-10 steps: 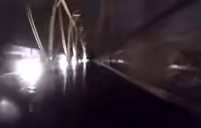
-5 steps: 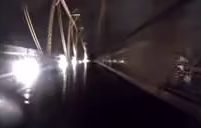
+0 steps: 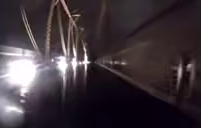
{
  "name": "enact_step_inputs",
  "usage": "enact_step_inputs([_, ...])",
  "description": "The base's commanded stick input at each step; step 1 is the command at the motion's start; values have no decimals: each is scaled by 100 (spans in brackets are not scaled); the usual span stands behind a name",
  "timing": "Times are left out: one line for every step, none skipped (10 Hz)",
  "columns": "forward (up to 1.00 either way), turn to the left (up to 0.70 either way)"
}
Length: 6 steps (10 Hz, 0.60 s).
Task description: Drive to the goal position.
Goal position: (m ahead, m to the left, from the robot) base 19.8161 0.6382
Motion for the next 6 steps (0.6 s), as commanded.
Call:
enact_step_inputs([100,0])
enact_step_inputs([100,0])
enact_step_inputs([100,0])
enact_step_inputs([100,0])
enact_step_inputs([100,0])
enact_step_inputs([100,0])
